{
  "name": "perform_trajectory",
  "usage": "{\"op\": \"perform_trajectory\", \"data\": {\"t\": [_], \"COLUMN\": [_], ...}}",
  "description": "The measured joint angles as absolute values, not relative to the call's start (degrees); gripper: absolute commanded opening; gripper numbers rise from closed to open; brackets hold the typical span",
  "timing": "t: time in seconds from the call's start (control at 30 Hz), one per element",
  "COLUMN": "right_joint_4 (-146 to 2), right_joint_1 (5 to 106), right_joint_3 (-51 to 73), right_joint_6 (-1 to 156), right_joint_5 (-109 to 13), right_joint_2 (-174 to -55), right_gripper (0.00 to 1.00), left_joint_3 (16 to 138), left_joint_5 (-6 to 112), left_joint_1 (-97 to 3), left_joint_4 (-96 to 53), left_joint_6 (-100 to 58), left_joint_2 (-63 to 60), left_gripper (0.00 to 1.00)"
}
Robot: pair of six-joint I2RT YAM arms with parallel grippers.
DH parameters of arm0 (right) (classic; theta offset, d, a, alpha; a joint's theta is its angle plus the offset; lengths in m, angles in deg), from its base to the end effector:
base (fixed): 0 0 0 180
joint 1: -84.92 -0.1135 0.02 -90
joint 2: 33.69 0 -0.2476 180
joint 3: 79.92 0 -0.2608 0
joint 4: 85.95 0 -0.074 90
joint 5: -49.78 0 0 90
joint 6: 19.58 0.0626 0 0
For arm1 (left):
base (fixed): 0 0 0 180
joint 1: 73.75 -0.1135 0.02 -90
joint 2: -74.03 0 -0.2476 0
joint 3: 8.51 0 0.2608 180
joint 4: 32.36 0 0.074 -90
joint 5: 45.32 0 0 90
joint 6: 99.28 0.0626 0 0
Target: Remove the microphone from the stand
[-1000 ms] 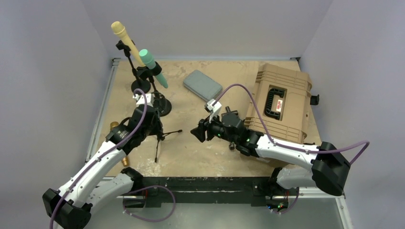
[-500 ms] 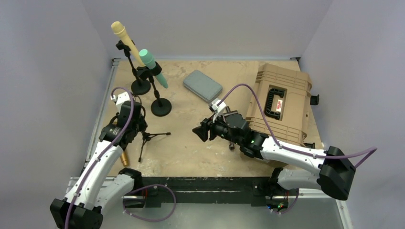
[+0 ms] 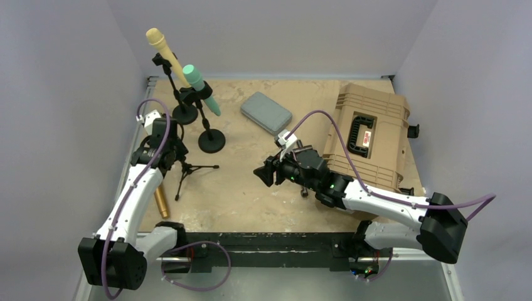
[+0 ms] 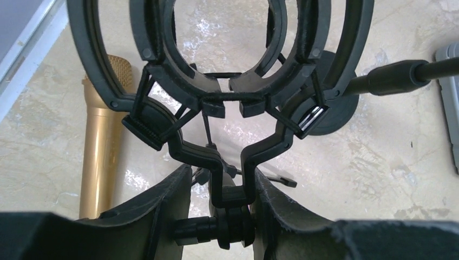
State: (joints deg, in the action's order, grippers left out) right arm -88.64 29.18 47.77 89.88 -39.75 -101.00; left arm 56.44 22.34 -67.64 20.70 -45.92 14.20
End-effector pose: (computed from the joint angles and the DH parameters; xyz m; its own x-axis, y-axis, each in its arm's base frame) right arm 0.1749 0.2558 0.2453 -0.3870 0.0236 -0.9218 -0.7350 0.5957 0.3238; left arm 0.2448 -0.0023 0.2529 -0.5000 -0.5016 -0.7060 -0.5647 0.8069 -0.1734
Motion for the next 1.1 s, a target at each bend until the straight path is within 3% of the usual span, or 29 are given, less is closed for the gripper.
{"op": "perform_trajectory", "data": {"t": [0.13,0.27,0.5,0.67,0.97,1.1], "right_joint_4": [-88.42,-88.07,-86.87,-86.72,-86.74,-86.56], "right_joint_1": [29.18,29.18,29.18,29.18,29.18,29.18], "right_joint_3": [47.77,47.75,47.47,47.47,46.59,46.59], "right_joint_6": [89.86,89.66,89.42,89.44,89.79,89.99], "right_joint_5": [-39.70,-39.70,-39.73,-39.73,-39.77,-39.75], "right_joint_2": [-101.00,-101.00,-101.06,-101.11,-100.95,-99.58], "right_gripper": [0.52,0.52,0.52,0.52,0.52,0.52], "left_joint_3": [56.42,56.09,57.71,62.63,75.26,83.28], "left_joint_5": [24.35,26.62,29.90,36.08,44.35,45.98], "left_joint_1": [-67.75,-67.75,-67.75,-67.75,-67.75,-67.75], "left_joint_4": [20.51,20.20,20.42,18.45,7.72,5.01], "left_joint_6": [-46.44,-46.51,-44.85,-42.03,-38.18,-36.61], "left_joint_2": [14.94,18.81,24.89,26.28,19.82,11.20], "left_gripper": [0.68,0.84,0.89,0.79,0.96,0.96]}}
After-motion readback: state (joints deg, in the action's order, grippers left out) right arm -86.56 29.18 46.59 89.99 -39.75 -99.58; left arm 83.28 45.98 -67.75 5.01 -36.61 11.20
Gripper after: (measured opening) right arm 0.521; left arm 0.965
